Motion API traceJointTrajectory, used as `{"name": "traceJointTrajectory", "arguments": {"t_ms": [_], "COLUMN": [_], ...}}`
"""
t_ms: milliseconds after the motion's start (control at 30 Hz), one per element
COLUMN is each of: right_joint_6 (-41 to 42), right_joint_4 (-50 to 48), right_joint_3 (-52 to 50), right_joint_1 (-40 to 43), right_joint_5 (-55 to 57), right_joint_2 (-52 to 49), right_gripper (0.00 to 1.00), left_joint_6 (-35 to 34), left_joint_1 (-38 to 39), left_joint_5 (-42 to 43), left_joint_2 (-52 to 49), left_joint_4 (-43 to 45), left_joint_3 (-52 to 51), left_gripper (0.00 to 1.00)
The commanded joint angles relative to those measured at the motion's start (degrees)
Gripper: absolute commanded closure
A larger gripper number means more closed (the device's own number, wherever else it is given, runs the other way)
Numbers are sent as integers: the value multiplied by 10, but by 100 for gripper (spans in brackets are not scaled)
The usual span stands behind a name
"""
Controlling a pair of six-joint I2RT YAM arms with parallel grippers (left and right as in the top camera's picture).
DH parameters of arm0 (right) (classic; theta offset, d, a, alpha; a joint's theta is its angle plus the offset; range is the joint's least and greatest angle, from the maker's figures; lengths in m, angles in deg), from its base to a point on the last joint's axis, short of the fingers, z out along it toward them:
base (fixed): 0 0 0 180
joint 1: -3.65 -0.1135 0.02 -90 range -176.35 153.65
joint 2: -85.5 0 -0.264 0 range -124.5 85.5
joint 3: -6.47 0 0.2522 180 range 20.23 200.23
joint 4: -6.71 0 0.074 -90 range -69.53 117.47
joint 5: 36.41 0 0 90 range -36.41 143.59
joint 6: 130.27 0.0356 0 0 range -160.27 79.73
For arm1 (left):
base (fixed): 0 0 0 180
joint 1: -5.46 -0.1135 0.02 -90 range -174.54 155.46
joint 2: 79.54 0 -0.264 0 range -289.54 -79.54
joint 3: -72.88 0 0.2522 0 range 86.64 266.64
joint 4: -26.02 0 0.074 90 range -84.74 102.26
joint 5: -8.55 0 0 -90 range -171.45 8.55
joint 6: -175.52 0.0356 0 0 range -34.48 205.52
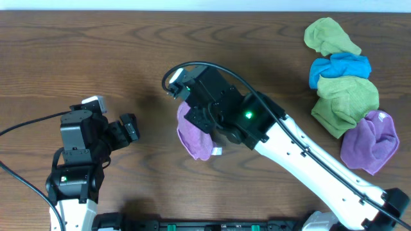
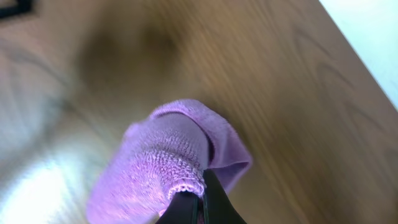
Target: Fold the cloth
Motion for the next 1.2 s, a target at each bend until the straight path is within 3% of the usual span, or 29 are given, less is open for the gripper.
{"name": "traceJointTrajectory", "arguments": {"t_ms": [0,400,733,867,900,1033,1167], "right_joint_6": [-8,42,11,21,20,20,20], "right_joint_4": [32,158,16,-173,-189,-167,-113], "right_joint_3": [13,13,12,13,13,13,13], "right_joint_1": [9,66,104,180,192,198,167], "right_joint_5": [99,121,122,285,327,351,244], "right_joint_2": [1,75,-45,-166,-182,-181,-134], "right_gripper": [99,99,99,76,64,37,27], "left_joint_6": [-2,-7,-7,-7,-7,-7,-7], "left_joint_1": [-4,-4,-4,-4,-4,-4,-4], "left_joint_5": [-7,-5,-1,0,3,6,6], "left_joint_2": [-1,-1,-1,-1,-1,-1,-1], "left_joint_4": [3,26,25,25,25,23,23], "left_joint_3": [10,10,10,10,10,10,10], "left_gripper": [5,5,5,5,5,5,5]}}
